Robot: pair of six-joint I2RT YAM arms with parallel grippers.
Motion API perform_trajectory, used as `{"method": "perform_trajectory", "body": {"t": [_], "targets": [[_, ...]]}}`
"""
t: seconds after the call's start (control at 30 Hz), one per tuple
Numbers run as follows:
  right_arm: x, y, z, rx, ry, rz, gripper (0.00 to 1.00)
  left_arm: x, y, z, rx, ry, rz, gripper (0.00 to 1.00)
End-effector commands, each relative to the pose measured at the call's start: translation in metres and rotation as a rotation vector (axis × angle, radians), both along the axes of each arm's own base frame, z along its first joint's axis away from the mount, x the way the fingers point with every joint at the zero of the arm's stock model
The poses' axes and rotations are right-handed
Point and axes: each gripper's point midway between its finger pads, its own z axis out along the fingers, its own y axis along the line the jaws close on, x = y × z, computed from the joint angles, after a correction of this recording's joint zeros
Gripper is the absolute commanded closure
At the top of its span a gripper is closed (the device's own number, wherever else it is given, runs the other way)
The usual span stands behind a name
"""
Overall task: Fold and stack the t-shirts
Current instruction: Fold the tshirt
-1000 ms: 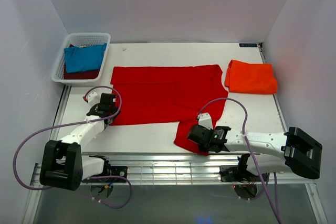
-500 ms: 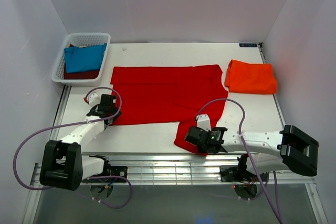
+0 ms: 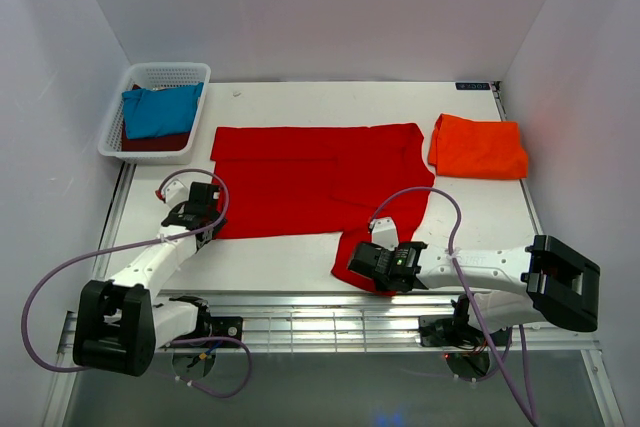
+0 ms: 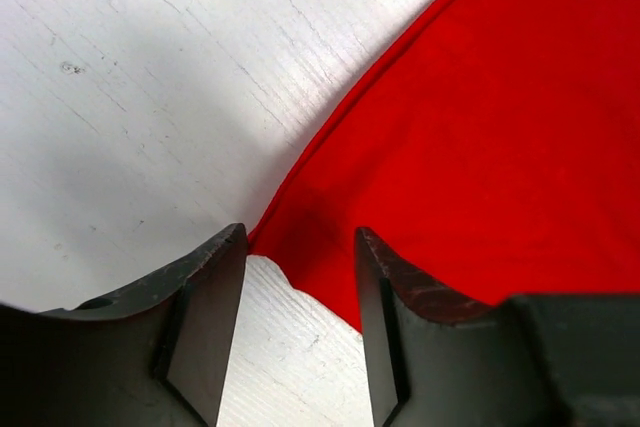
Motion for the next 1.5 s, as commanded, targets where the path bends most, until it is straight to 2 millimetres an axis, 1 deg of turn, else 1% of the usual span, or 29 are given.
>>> {"method": "perform_trajectory", "body": {"t": [0.0, 0.03, 0.07, 0.1, 0.2, 0.37, 0.43, 0.57, 0.63, 0.7, 0.73, 0.77, 0.83, 0.87, 0.9, 0.93, 1.0, 1.1, 1.13, 1.2, 1.23, 1.27, 1.3, 1.33, 1.37, 1.4, 1.43, 1.47], "targets": [[-0.001, -0.006, -0.002, -0.024, -0.006, -0.014, 0.92, -0.007, 0.003, 0.0, 0.001, 0.003, 0.017, 0.43], [-0.001, -0.007, -0.002, -0.022, -0.007, -0.014, 0.92, -0.007, 0.002, -0.001, -0.001, 0.008, 0.014, 0.45], [-0.001, -0.006, -0.002, -0.016, -0.009, -0.013, 0.92, -0.008, 0.002, -0.003, -0.001, 0.017, 0.011, 0.51], [-0.001, -0.006, -0.003, -0.015, -0.009, -0.014, 0.92, -0.009, 0.001, -0.004, -0.005, 0.024, 0.008, 0.54], [-0.002, -0.006, -0.003, -0.006, -0.007, -0.016, 0.92, -0.009, 0.0, -0.006, -0.009, 0.034, 0.005, 0.6], [-0.001, -0.005, -0.001, 0.019, -0.013, -0.02, 0.92, -0.01, -0.002, -0.011, -0.012, 0.06, -0.002, 0.6], [-0.001, -0.006, 0.0, 0.022, -0.017, -0.02, 0.92, -0.012, -0.003, -0.018, -0.011, 0.093, -0.013, 0.56], [-0.001, -0.007, 0.001, 0.027, -0.023, -0.023, 0.92, -0.012, -0.004, -0.024, -0.013, 0.129, -0.013, 0.53], [-0.001, -0.008, -0.001, 0.024, -0.022, -0.024, 0.92, -0.013, -0.004, -0.025, -0.012, 0.132, -0.01, 0.54], [-0.001, -0.009, -0.001, 0.024, -0.025, -0.025, 0.92, -0.011, -0.003, -0.024, -0.01, 0.129, -0.005, 0.58], [-0.001, -0.008, -0.001, 0.029, -0.027, -0.023, 0.92, -0.011, -0.004, -0.025, -0.011, 0.13, -0.006, 0.6], [0.0, -0.008, 0.0, 0.031, -0.031, -0.024, 0.92, -0.011, -0.004, -0.024, -0.01, 0.131, -0.004, 0.69], [0.001, -0.008, 0.002, 0.036, -0.039, -0.023, 0.92, -0.01, -0.004, -0.025, -0.009, 0.136, -0.005, 0.79], [0.002, -0.009, 0.002, 0.034, -0.041, -0.028, 0.92, -0.01, -0.004, -0.025, -0.008, 0.134, -0.005, 0.9], [0.002, -0.009, 0.003, 0.035, -0.045, -0.031, 0.92, -0.009, -0.004, -0.024, -0.007, 0.131, -0.005, 0.95], [0.003, -0.01, 0.005, 0.037, -0.05, -0.036, 0.92, -0.007, -0.003, -0.023, -0.006, 0.128, -0.006, 0.99], [0.005, -0.012, 0.009, 0.03, -0.067, -0.049, 0.92, -0.003, -0.003, -0.017, 0.004, 0.113, -0.014, 1.0], [0.015, -0.008, 0.018, 0.039, -0.106, -0.056, 0.92, 0.004, -0.005, -0.012, -0.001, 0.099, -0.027, 1.0], [0.021, -0.004, 0.024, 0.039, -0.122, -0.058, 0.92, 0.008, -0.006, -0.009, -0.005, 0.09, -0.033, 1.0], [0.033, -0.005, 0.032, 0.018, -0.155, -0.067, 0.92, 0.013, -0.008, -0.007, -0.002, 0.088, -0.043, 1.0], [0.038, -0.004, 0.035, 0.008, -0.164, -0.067, 0.92, 0.019, -0.008, -0.003, 0.0, 0.077, -0.041, 1.0], [0.046, 0.003, 0.044, 0.02, -0.186, -0.071, 0.92, 0.023, -0.009, 0.0, -0.001, 0.068, -0.045, 1.0], [0.057, -0.001, 0.049, 0.006, -0.214, -0.094, 0.92, 0.026, -0.009, 0.002, 0.002, 0.061, -0.049, 1.0], [0.064, -0.002, 0.052, -0.021, -0.224, -0.082, 0.92, 0.031, -0.01, 0.004, 0.002, 0.052, -0.055, 1.0], [0.077, 0.0, 0.062, -0.014, -0.244, -0.105, 0.92, 0.039, -0.011, 0.007, 0.003, 0.045, -0.057, 1.0], [0.086, -0.002, 0.067, -0.025, -0.263, -0.113, 0.92, 0.043, -0.012, 0.008, 0.007, 0.045, -0.066, 1.0], [0.095, 0.001, 0.071, -0.036, -0.277, -0.089, 0.92, 0.049, -0.013, 0.009, 0.007, 0.04, -0.073, 1.0], [0.109, 0.001, 0.079, -0.024, -0.296, -0.112, 0.92, 0.057, -0.014, 0.009, 0.01, 0.048, -0.075, 1.0]]}}
